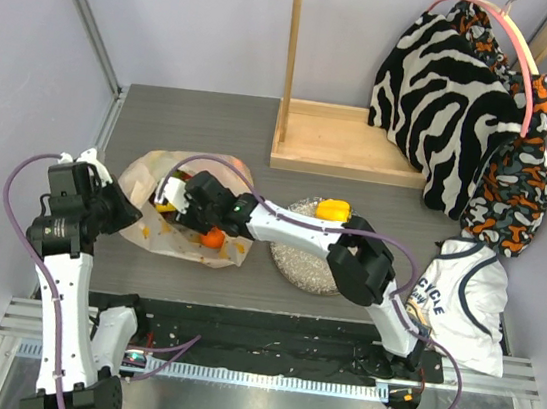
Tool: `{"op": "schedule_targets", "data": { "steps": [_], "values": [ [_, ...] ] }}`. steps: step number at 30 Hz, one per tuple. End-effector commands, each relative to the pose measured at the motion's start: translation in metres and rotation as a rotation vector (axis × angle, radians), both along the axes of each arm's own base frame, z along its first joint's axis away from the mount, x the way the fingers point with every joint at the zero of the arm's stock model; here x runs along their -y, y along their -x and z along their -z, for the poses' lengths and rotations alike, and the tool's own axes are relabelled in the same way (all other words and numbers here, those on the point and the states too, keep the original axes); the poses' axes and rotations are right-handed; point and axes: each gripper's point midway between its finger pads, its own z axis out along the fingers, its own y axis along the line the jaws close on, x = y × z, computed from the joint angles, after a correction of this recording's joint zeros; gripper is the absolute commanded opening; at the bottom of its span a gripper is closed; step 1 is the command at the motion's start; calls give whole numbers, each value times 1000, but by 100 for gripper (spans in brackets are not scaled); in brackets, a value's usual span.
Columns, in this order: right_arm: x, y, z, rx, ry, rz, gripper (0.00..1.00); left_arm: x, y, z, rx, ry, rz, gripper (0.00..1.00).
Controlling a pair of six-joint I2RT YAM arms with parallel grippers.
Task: Take the fake fruits out of the plastic bag
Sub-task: Take out the fake fruit from the plastic bag.
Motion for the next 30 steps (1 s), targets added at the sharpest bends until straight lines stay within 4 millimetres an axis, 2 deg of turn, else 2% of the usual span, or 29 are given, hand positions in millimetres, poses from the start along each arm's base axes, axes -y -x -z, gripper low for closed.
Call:
{"op": "schedule_targets", "data": {
  "steps": [1, 7, 15, 20, 24, 25, 27, 28, 30],
  "values": [
    [-21, -30, -33, 141, -74, 90, 54, 2, -13, -15, 92, -24, 65, 0],
    [-39, -32, -30, 146, -110, 77, 58, 2, -10, -13, 84, -43, 87, 0],
    [-38, -30, -10, 148, -77, 49, 65, 6, -12, -16, 95, -30, 103, 0],
    [-43, -37, 6, 173, -51, 42, 66, 8, -12, -18, 103, -19, 112, 0],
    [-43, -38, 7, 174, -49, 45, 55, 8, -12, -19, 104, -25, 115, 0],
    [-43, -38, 8, 174, -45, 45, 47, 7, -12, -20, 106, -26, 114, 0],
    [-42, -40, 1, 180, -48, 46, 39, 7, -13, -21, 111, -30, 115, 0],
    [-41, -41, -1, 186, -45, 54, 31, 6, -13, -21, 112, -32, 114, 0],
    [-38, -44, -16, 225, -36, 49, 19, 7, -13, -21, 116, -33, 118, 0]
  ]
}}
